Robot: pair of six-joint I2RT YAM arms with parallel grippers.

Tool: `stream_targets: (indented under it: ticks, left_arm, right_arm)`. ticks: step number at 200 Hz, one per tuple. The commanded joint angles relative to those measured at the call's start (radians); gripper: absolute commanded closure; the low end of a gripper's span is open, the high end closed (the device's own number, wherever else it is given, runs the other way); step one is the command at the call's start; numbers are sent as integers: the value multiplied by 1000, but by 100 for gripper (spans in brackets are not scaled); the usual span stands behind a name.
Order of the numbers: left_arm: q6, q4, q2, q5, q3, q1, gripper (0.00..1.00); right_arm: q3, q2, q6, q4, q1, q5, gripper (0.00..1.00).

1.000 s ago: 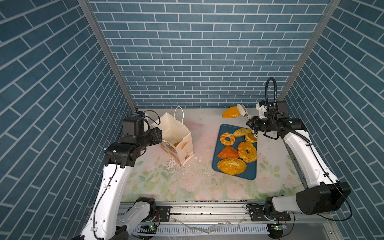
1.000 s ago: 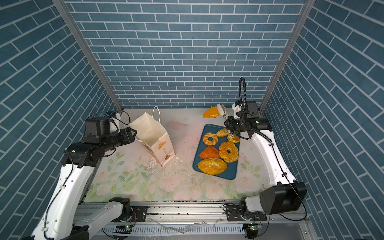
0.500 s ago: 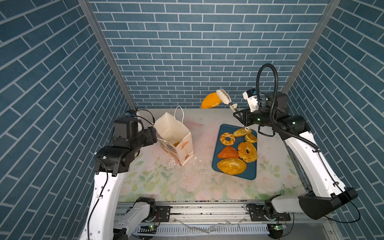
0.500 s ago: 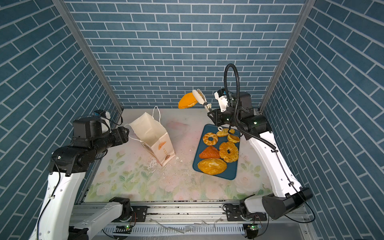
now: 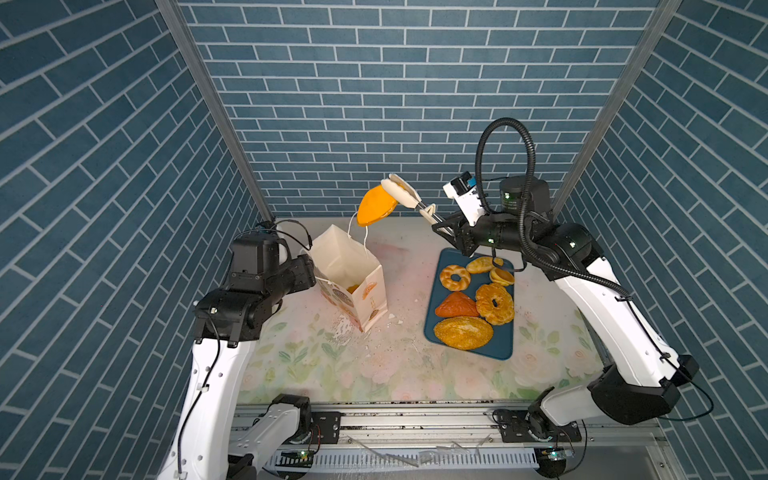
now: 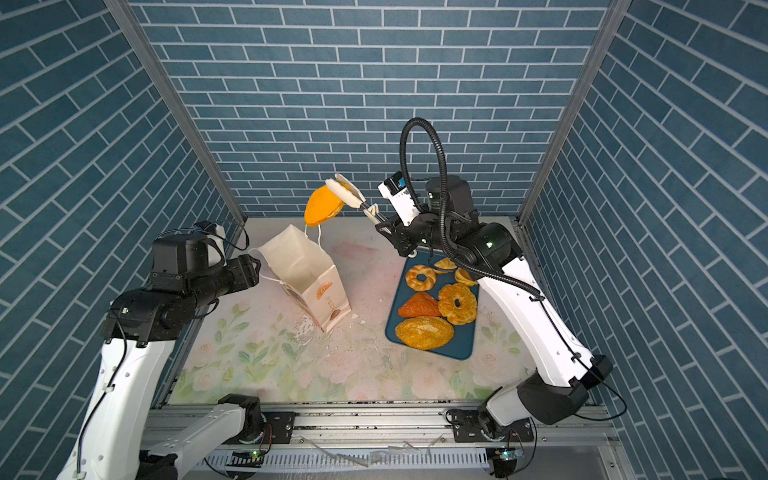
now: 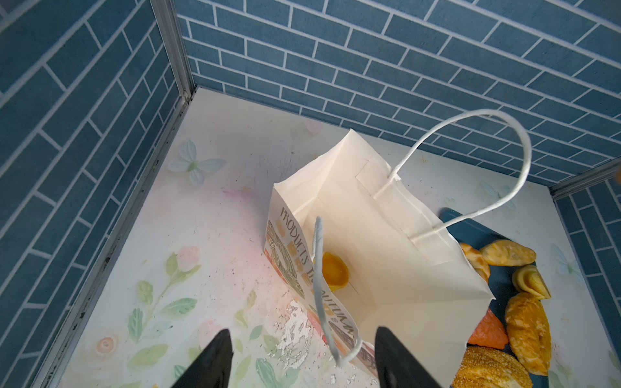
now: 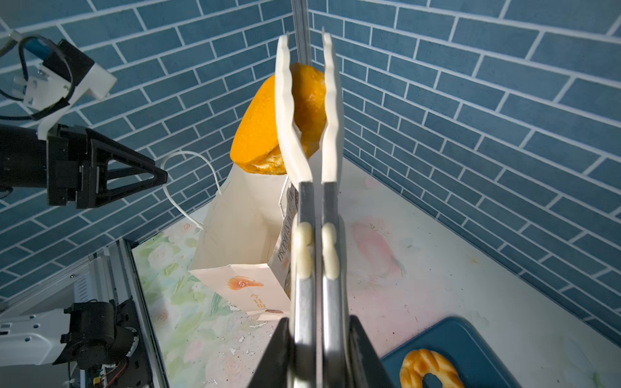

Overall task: Place the fake bread into the paper bag
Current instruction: 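Lift the orange bun in the tongs and carry it over the paper bag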

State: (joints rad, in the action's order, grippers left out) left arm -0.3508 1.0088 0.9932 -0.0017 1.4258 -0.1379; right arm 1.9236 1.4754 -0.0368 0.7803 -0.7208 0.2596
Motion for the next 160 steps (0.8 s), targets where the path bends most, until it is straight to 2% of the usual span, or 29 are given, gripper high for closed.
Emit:
stream_targets:
  ticks: [1, 27, 61, 123, 160]
  left_arm:
    - [-16, -21, -1, 33, -30, -5, 33]
    - [-13, -27, 3, 35, -42, -5, 39]
    - [-23, -71, 13, 69, -48, -5, 58]
    - [-40, -102, 20, 91, -74, -5, 82]
    - [-58, -125, 21, 114, -84, -5, 88]
  right_arm:
    - [28, 12, -99, -20, -44, -51, 100]
    - [26, 28, -147, -43, -109, -87, 100]
    - [38, 87, -177, -66, -161, -131, 100]
    - [67, 202, -236, -119, -223, -283, 100]
    - [75, 243, -258, -132, -246, -310, 97]
